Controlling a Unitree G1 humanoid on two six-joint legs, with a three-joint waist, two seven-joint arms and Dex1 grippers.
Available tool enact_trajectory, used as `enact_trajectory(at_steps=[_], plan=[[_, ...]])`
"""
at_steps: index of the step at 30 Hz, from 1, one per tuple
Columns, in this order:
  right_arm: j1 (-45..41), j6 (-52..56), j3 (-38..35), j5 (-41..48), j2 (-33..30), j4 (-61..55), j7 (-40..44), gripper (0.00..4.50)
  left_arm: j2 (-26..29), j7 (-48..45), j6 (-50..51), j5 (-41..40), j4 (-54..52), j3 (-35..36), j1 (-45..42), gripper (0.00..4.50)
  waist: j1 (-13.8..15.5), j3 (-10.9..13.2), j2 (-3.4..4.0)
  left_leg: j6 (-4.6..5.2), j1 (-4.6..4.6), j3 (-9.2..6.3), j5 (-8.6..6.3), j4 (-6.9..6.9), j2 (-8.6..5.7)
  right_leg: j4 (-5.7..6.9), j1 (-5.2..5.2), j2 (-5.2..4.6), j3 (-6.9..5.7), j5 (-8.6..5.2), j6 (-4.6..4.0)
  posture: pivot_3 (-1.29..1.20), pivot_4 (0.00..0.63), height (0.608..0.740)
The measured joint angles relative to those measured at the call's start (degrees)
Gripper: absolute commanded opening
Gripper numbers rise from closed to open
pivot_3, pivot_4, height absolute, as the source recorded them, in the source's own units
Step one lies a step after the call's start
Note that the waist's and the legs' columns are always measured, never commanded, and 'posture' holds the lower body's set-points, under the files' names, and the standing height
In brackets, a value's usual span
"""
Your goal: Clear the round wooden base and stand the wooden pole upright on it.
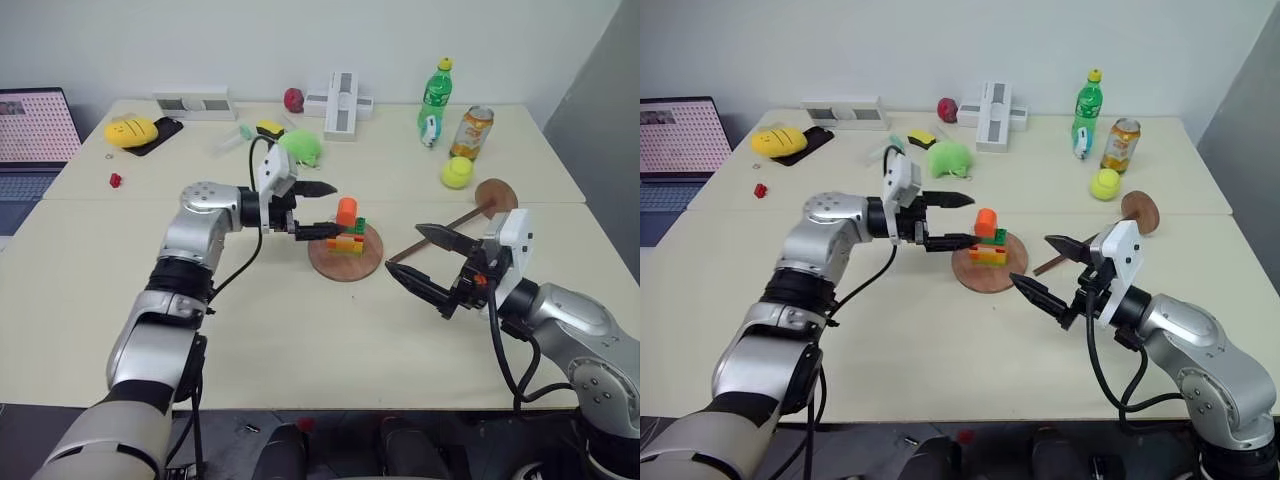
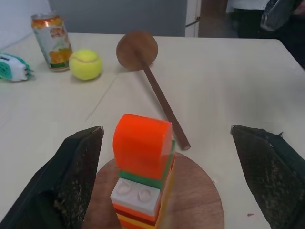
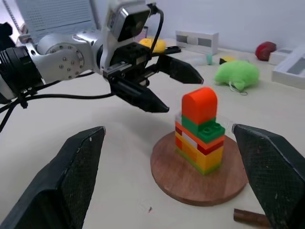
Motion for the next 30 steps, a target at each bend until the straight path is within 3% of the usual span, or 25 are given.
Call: enact_trajectory(at_steps=[5, 11, 24, 28, 30], plan=[[3.2, 0.0, -0.2, 0.0, 0.6, -1.6, -3.4, 4.48, -3.6, 0.0, -7.8, 3.8, 13.5, 0.3, -5.9, 4.50, 0.1, 0.0, -0.01, 0.01, -0.14, -0.03, 0.00, 0.08, -0.03, 0.01, -0.07, -0.02, -0.02, 0.00, 0.00, 0.00, 0.150, 0.740], [4.4, 0.3, -0.2, 0.7, 0.8, -4.9, -6.7, 4.48, -6.3, 0.6, -12.4, 6.4, 21.2, 1.0, -8.7, 4.50, -0.1, 0.0, -0.01, 0.01, -0.13, -0.05, 0.00, 0.07, -0.03, 0.02, -0.09, 0.00, -0.02, 0.00, 0.00, 0.00, 0.150, 0.740], [3.9, 0.6, 0.0, 2.1, 0.5, -5.7, -9.8, 4.50, -6.3, 1.5, -13.4, 8.6, 23.8, 3.4, -9.7, 2.03, -0.1, 0.0, -0.01, 0.00, -0.14, -0.08, 0.00, 0.08, -0.03, 0.03, -0.09, -0.01, -0.04, 0.00, 0.00, 0.00, 0.150, 0.740], [2.9, 0.6, 0.1, 2.5, 0.5, -5.6, -9.8, 4.50, -6.3, 1.3, -13.4, 8.7, 23.8, 4.2, -9.7, 1.50, -0.1, 0.0, -0.01, 0.00, -0.14, -0.08, 0.00, 0.08, -0.03, 0.03, -0.09, -0.01, -0.04, 0.00, 0.00, 0.00, 0.150, 0.740], [2.2, 0.6, 0.4, 2.5, 0.3, -5.1, -9.7, 4.50, -6.2, 1.3, -13.4, 8.9, 23.8, 4.3, -9.7, 1.51, -0.1, 0.0, -0.01, 0.00, -0.14, -0.08, 0.01, 0.08, -0.03, 0.04, -0.10, -0.01, -0.03, 0.00, 0.00, 0.00, 0.150, 0.740]])
